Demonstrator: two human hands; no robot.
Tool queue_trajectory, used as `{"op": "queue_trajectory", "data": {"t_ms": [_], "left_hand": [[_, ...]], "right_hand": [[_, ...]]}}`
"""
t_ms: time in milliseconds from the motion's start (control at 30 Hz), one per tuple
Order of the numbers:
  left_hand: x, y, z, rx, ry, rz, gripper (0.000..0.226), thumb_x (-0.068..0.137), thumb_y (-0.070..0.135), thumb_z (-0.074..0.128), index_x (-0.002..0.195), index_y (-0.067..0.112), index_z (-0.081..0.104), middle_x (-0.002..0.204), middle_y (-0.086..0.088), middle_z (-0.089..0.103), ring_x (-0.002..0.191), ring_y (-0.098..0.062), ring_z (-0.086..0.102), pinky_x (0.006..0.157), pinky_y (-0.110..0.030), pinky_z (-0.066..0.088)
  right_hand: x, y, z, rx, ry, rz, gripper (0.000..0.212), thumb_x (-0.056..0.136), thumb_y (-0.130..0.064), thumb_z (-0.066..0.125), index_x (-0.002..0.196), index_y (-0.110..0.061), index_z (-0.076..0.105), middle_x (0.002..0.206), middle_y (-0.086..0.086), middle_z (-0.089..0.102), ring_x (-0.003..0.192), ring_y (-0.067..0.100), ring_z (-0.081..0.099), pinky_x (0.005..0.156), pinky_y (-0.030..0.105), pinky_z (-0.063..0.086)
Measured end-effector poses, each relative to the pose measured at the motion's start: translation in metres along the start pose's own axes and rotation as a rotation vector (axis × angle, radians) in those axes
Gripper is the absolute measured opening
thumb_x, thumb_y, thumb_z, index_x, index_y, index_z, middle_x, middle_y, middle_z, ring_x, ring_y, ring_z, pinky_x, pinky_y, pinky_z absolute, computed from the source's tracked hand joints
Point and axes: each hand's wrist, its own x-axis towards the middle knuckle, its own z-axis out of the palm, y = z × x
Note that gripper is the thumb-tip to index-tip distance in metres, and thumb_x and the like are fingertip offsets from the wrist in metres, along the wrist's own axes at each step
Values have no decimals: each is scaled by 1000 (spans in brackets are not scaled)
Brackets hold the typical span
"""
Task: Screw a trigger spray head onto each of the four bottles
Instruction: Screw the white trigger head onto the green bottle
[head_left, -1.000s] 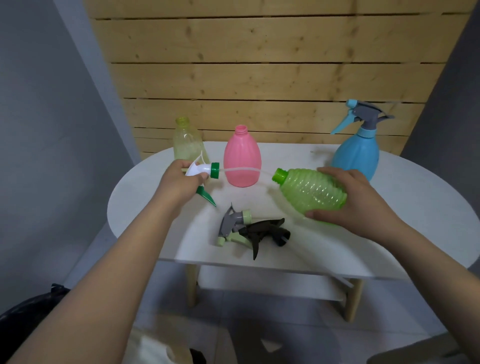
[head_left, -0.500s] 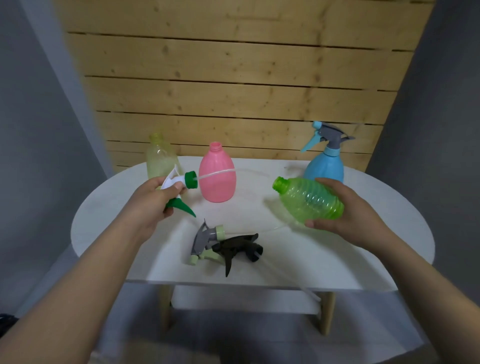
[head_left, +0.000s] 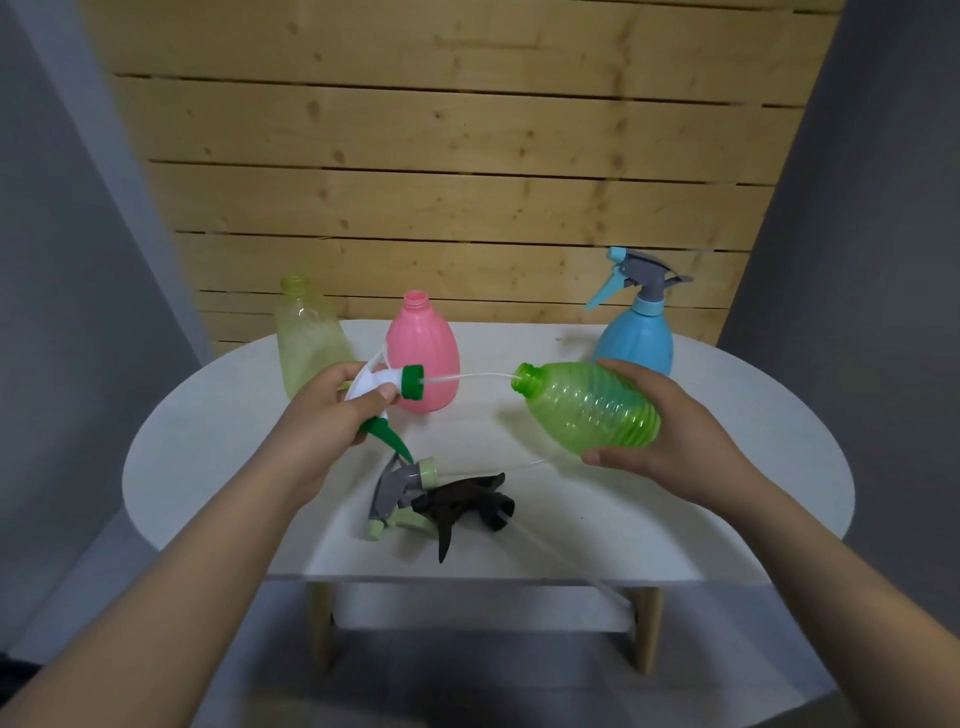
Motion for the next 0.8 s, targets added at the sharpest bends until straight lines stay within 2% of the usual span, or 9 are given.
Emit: {"op": "queue_trajectory", "data": {"t_ms": [67, 133, 200, 300, 433, 533, 633, 700, 800], "left_hand": [[-3, 2, 9, 27, -33, 25, 31, 86, 23, 62, 116, 21, 54, 95, 0, 61, 82, -15, 59, 66, -26, 44], [-6, 4, 18, 45, -63, 51, 30, 85, 25, 63, 114, 23, 55, 97, 1, 63, 82, -13, 61, 65, -25, 43], [-9, 5, 26, 46, -107, 67, 27, 84, 28, 64, 109, 25, 57, 99, 0, 65, 85, -15, 62, 69, -27, 46], [-13, 7, 35, 67, -165, 100, 23, 81, 35, 65, 102, 25, 60, 94, 3, 65, 81, -13, 60, 69, -27, 46], [-13, 8, 41, 100, -216, 181, 5, 82, 35, 65, 81, 30, 64, 72, 15, 61, 67, -4, 55, 61, -21, 39], [-12, 10, 41, 115, -268, 223, 17, 80, 35, 67, 65, 32, 60, 60, 21, 58, 59, 2, 53, 57, -17, 39], [-11, 12, 39, 67, -327, 216, 14, 69, 29, 78, 73, 27, 65, 64, 12, 65, 62, -6, 61, 58, -14, 46], [-9, 13, 38, 26, -366, 203, 23, 64, 26, 81, 83, 25, 68, 69, 2, 71, 67, -13, 67, 60, -16, 49], [-6, 12, 38, 47, -388, 189, 36, 57, 35, 81, 91, 31, 69, 72, -3, 72, 71, -15, 68, 68, -26, 51]], "right_hand": [[0, -3, 2, -7, -13, -29, 89, 57, -34, 86, 133, -40, 40, 123, -17, 43, 109, -4, 35, 87, 11, 26], [1, -6, 5, -10, -25, -66, 89, 57, -33, 86, 132, -41, 39, 123, -18, 42, 107, -10, 31, 83, 1, 24], [1, -8, 8, -26, -37, -99, 90, 58, -32, 86, 134, -39, 39, 124, -17, 41, 109, -9, 31, 82, -8, 20], [0, -12, 12, -47, -61, -135, 91, 59, -31, 86, 136, -36, 39, 127, -17, 41, 119, 1, 33, 91, 2, 20], [1, -16, 14, -68, -80, -189, 91, 59, -31, 86, 136, -38, 38, 128, -18, 40, 120, 0, 30, 93, -7, 13], [0, -19, 11, -42, -85, -194, 89, 59, -31, 86, 130, -46, 36, 128, -19, 41, 122, 0, 31, 93, -7, 13], [0, -20, 5, 39, -104, -142, 88, 56, -32, 87, 126, -52, 38, 126, -23, 44, 117, -7, 36, 89, -8, 18], [1, -21, 0, 133, -135, -87, 87, 53, -31, 88, 124, -50, 41, 123, -26, 48, 110, -14, 42, 86, -6, 26], [1, -22, -4, 292, -185, 26, 80, 49, -36, 87, 117, -39, 45, 118, -19, 54, 111, -5, 49, 88, 13, 40]]}}
